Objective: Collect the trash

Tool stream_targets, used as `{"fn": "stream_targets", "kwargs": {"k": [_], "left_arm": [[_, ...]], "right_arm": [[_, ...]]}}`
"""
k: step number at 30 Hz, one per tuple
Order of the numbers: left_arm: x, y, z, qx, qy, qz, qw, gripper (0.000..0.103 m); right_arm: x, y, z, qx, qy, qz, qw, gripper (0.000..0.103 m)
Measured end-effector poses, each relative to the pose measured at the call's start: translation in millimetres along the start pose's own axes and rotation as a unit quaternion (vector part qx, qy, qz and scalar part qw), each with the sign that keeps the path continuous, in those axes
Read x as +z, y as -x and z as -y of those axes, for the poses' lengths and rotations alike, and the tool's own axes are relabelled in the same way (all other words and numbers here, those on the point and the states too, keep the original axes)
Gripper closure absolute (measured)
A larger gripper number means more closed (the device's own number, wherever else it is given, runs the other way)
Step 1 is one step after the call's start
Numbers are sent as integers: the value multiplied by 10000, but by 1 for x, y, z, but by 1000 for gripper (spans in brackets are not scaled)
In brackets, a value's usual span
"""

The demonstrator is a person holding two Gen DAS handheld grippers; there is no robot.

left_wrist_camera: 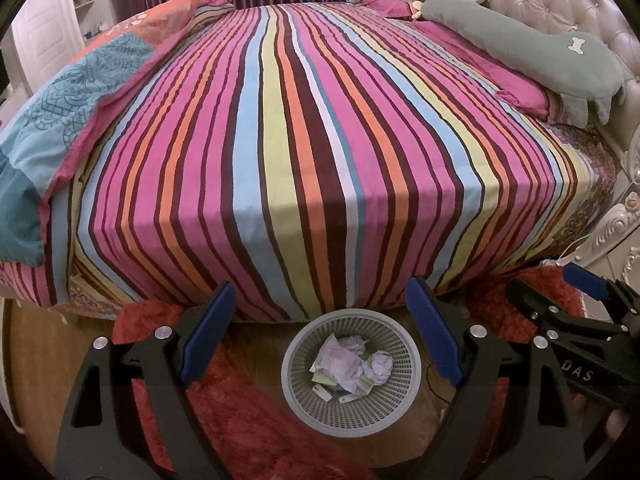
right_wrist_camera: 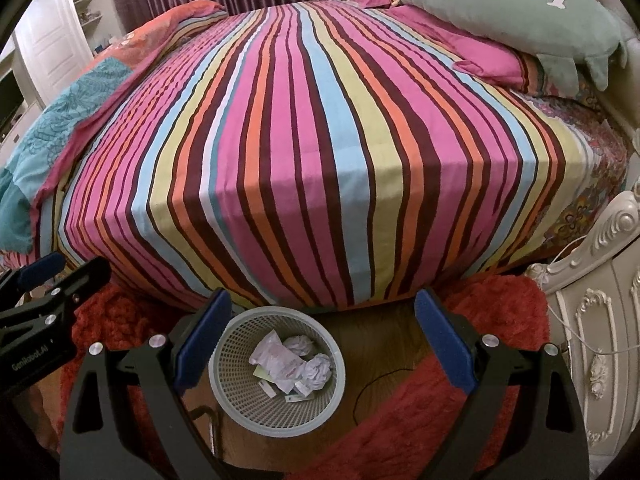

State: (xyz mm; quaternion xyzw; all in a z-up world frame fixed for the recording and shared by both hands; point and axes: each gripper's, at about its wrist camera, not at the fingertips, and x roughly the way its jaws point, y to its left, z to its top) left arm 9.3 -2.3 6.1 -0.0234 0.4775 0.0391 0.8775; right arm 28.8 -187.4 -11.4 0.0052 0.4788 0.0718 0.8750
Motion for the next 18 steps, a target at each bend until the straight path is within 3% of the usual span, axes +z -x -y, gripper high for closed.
{"fn": "stream_targets", "kwargs": {"k": [9, 18], "left_arm": [[2, 4, -1, -192, 80, 51, 9998, 18], [3, 5, 1, -48, 29, 73, 10000, 18]], "right_arm": [[2, 4, 1, -69, -15, 111, 9999, 14], [3, 3, 1, -91, -23, 104, 9999, 14]]}}
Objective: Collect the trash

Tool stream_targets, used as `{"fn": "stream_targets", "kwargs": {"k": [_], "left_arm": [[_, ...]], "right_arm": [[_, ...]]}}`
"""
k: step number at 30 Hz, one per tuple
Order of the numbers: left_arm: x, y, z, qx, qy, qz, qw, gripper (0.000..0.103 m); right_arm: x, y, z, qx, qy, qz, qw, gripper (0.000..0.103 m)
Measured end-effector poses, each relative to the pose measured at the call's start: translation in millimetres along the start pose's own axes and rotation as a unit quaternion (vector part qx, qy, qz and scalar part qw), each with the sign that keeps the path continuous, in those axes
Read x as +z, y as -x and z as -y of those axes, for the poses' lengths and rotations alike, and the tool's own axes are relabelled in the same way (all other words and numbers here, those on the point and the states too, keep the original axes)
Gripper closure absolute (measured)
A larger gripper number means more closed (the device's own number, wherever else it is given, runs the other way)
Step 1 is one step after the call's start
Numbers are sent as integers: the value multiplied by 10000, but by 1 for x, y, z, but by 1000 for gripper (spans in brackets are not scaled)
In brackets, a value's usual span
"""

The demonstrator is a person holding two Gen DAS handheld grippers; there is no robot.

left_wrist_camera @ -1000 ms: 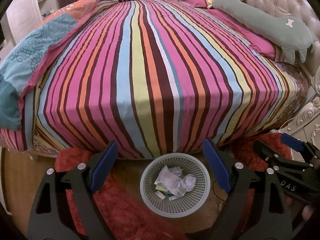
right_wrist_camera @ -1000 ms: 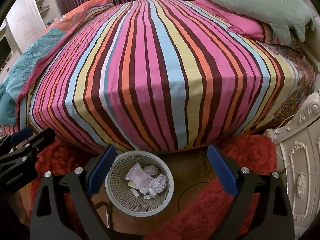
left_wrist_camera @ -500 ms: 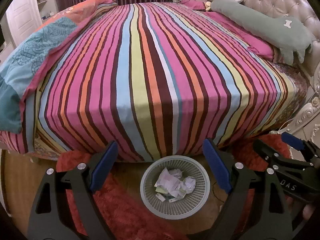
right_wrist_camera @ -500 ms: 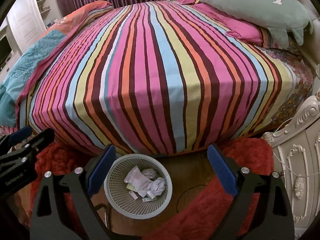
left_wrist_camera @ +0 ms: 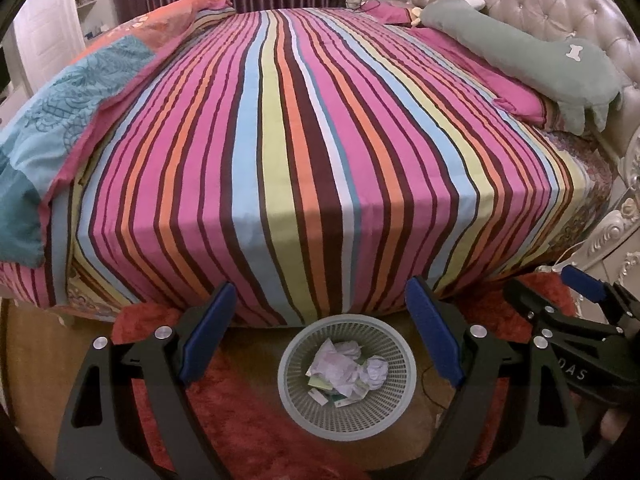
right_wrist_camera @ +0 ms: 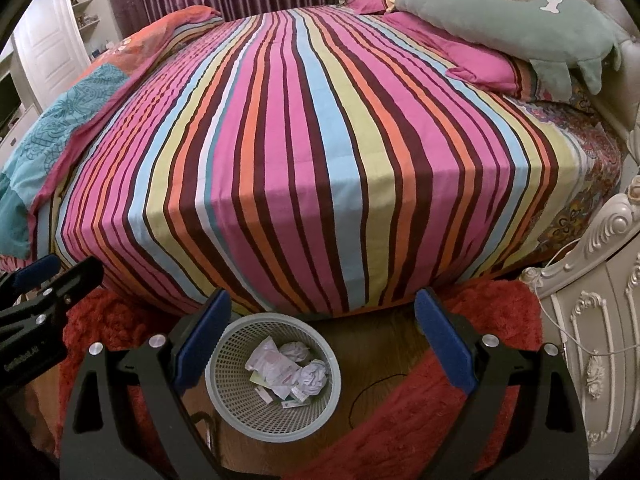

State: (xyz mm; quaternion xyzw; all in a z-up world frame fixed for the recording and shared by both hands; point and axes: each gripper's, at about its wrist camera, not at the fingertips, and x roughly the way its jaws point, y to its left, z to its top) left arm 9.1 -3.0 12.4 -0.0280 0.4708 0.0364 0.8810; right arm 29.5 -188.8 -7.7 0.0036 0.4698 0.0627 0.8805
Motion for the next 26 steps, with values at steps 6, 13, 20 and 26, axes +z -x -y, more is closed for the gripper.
{"fn": "stream_targets", "kwargs": {"k": [6, 13, 20, 26], "left_arm": [[0, 0, 0, -178, 70, -25, 9998, 18], [-2, 7, 9, 200, -169, 186, 9995, 18], [0, 6, 9, 139, -153, 116, 9997, 18], [0, 2, 4, 100, -33, 20, 9999, 18]], "right_arm": [[0, 0, 0, -2, -5, -3, 10000, 14], [-1, -1, 0, 18, 10, -38, 10000, 14], [-1, -1, 0, 27, -19, -20, 10000, 14], [-1, -1, 0, 31, -14, -23, 10000, 14]]}}
